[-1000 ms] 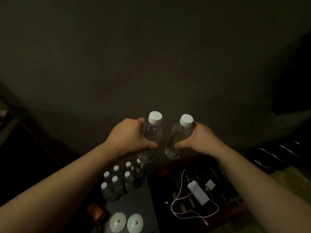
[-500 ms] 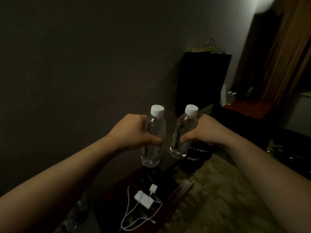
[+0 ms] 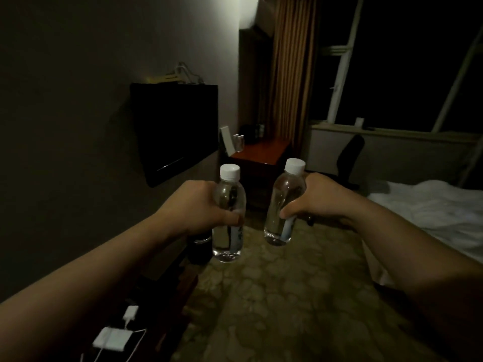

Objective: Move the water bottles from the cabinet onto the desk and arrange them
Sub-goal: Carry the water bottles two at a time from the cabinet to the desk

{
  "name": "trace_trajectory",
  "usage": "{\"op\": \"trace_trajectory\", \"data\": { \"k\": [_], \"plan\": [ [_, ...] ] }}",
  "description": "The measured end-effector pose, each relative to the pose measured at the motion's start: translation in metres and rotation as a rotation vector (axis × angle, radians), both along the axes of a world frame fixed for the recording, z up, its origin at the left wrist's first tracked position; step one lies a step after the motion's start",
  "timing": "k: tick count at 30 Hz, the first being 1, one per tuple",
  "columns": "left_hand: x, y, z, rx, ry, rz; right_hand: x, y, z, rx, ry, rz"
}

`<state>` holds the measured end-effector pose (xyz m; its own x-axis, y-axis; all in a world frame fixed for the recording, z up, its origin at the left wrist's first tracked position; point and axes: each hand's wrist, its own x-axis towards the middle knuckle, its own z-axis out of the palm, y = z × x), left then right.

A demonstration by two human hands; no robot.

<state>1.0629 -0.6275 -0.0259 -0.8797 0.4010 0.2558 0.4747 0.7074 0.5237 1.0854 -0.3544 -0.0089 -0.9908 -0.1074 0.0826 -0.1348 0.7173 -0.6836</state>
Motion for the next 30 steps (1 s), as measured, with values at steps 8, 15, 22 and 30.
{"op": "trace_trajectory", "data": {
  "k": [8,15,22,30],
  "plan": [
    [-0.078,0.088,-0.003,-0.002,0.095,-0.111,-0.042,0.089,0.002,-0.006,0.025,-0.102],
    [-0.196,0.15,-0.001,0.009,0.153,-0.266,-0.136,0.137,-0.009,-0.029,0.001,-0.148],
    [-0.344,0.214,0.016,-0.052,0.19,-0.364,-0.27,0.185,-0.008,-0.093,-0.029,-0.167],
    [-0.482,0.299,0.016,-0.139,0.176,-0.408,-0.404,0.258,-0.029,-0.139,-0.038,-0.267]
  ]
}}
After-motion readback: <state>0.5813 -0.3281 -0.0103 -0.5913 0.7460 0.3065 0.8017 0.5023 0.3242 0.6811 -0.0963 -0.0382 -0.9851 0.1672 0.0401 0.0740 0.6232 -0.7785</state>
